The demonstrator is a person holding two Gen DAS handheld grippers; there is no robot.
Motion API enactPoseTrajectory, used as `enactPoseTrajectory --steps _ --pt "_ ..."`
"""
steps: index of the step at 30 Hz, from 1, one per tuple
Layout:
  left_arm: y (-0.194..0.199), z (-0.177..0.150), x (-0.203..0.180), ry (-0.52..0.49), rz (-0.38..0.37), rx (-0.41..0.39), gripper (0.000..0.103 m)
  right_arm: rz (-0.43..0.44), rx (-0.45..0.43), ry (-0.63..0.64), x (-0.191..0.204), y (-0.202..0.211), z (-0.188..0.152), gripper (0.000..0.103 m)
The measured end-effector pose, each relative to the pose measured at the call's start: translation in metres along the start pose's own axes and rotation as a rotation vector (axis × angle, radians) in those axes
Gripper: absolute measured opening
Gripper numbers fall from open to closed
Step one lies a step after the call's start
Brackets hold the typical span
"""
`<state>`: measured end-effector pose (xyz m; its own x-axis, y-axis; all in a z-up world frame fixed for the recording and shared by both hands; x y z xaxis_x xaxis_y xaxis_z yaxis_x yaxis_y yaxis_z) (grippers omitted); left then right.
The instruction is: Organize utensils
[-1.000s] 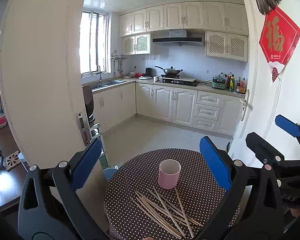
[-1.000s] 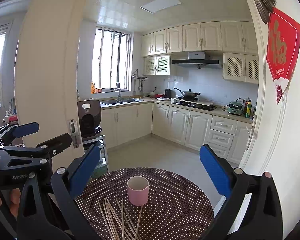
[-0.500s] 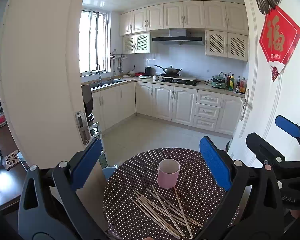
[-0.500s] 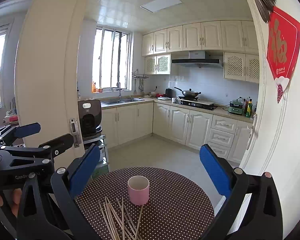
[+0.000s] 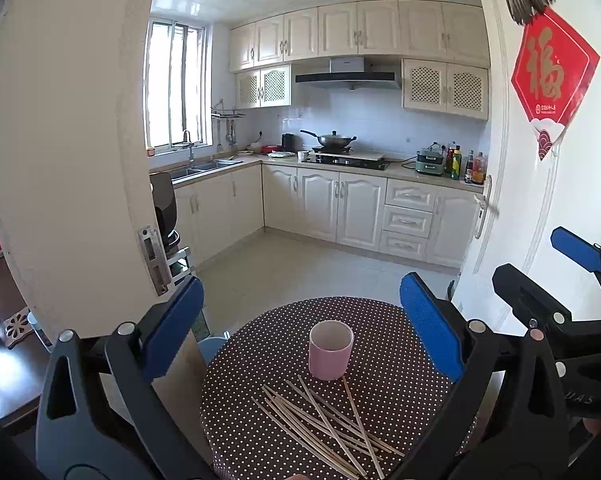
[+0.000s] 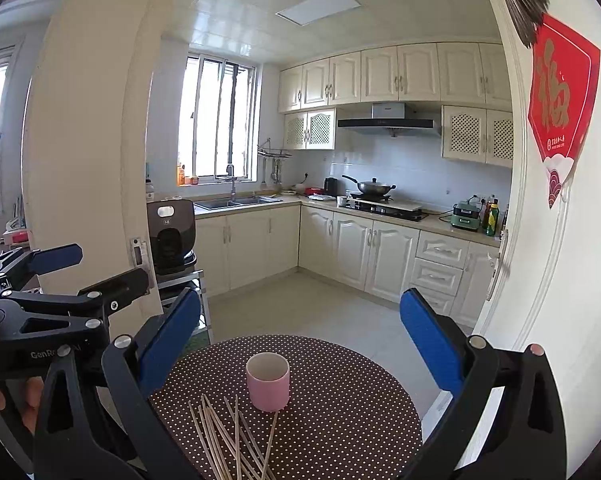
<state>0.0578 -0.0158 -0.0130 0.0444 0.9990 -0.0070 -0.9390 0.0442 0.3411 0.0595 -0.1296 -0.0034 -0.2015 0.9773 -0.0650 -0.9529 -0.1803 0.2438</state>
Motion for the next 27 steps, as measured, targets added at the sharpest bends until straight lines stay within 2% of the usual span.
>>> enactPoseTrajectory --steps 11,14,17,22,26,27 --pt "-0.016 0.002 0.0 -0.012 -0.025 0.01 0.097 0.011 0.024 -0.013 -0.006 -0.015 0.0 0.096" --pt "-0.023 0.0 0.001 -0.01 -0.033 0.024 0.097 0.056 0.075 -0.055 -0.012 -0.029 -0.004 0.096" --pt "-0.032 -0.003 0.002 -0.008 -0.034 0.048 0.097 0.047 0.107 -0.053 -0.015 -0.038 -0.006 0.096" --pt "-0.054 -0.012 0.01 0.016 -0.037 0.12 0.097 0.066 0.177 -0.065 -0.015 -0.062 -0.013 0.096" --pt "-0.077 -0.029 0.021 0.048 -0.057 0.226 0.097 0.073 0.29 -0.091 -0.013 -0.089 -0.031 0.096" --pt "-0.087 -0.037 0.026 0.055 -0.054 0.275 0.097 0.076 0.326 -0.099 -0.012 -0.096 -0.038 0.096"
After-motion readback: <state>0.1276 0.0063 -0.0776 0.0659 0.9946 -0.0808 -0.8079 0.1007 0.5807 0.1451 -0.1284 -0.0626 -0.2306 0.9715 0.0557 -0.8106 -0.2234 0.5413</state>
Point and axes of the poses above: each gripper's, at about its wrist camera, not at the fingertips, and y roughly against the way its jaws point, x to its left, z to its top, the point moved 3 cm from there along -y, roughly the way its jaws point, and after that the axes turned 1 degree about y, right-handed, at the moved point
